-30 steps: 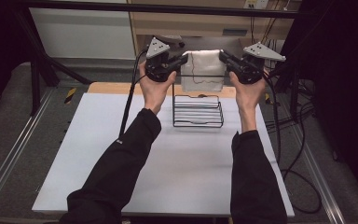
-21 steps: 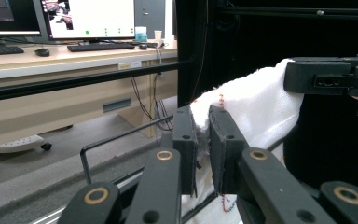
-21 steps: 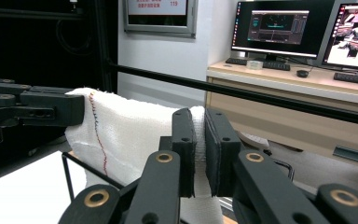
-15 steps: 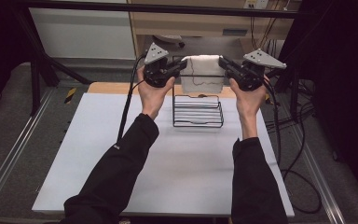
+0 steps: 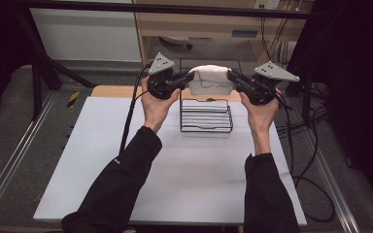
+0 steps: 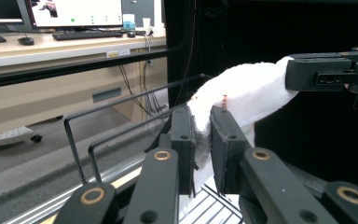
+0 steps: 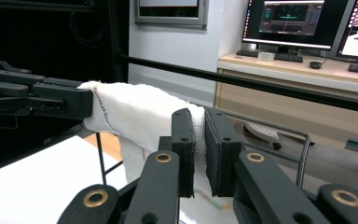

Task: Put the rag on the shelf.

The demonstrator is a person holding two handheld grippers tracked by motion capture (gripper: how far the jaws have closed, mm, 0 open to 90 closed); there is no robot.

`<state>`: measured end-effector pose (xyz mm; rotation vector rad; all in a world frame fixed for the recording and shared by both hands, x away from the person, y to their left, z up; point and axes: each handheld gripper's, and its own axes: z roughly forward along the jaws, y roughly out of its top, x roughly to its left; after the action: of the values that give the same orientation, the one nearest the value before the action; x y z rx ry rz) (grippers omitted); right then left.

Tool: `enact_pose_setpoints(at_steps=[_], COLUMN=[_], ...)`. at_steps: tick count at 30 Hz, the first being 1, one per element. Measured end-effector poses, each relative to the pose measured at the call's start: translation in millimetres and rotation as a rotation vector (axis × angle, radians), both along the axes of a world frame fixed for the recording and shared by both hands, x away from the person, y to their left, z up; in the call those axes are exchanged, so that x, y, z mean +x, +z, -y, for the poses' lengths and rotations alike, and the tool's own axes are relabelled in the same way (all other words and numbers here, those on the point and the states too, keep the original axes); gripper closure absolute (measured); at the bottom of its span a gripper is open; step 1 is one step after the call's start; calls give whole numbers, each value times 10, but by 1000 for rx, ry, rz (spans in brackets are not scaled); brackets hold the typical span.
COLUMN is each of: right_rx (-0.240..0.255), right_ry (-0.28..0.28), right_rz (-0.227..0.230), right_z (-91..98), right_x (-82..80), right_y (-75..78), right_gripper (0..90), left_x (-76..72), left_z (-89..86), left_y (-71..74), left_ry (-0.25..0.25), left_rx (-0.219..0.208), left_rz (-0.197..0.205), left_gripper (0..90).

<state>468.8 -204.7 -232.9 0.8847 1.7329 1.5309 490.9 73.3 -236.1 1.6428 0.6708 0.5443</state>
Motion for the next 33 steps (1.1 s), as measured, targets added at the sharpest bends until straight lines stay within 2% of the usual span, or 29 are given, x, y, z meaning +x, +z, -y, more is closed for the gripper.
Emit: enact_pose_setpoints(at_steps=[8, 18, 22, 25, 29, 33], right_rx=[-10, -9, -16, -15, -16, -13], right_ry=[10, 17, 19, 20, 18, 22], right_rz=[-13, -18, -14, -15, -15, -14], right_z=[3, 7, 15, 15, 4, 20], right_x=[-74, -90, -89, -92, -91, -93], right_y=[-107, -199, -211, -224, -242, -261], right_gripper=[828, 829, 829, 829, 830, 829], left_x=[-73, -97, -126, -125, -22, 61], left_z=[-12, -52, -125, -189, -195, -114], left_y=[-58, -73, -6, 87, 197, 238], left_ry=[-14, -39, -36, -15, 6, -9], left_rx=[42, 59, 68, 55, 41, 32], left_rz=[-17, -46, -55, -62, -95, -123], left_gripper=[791, 764, 754, 761, 796, 853])
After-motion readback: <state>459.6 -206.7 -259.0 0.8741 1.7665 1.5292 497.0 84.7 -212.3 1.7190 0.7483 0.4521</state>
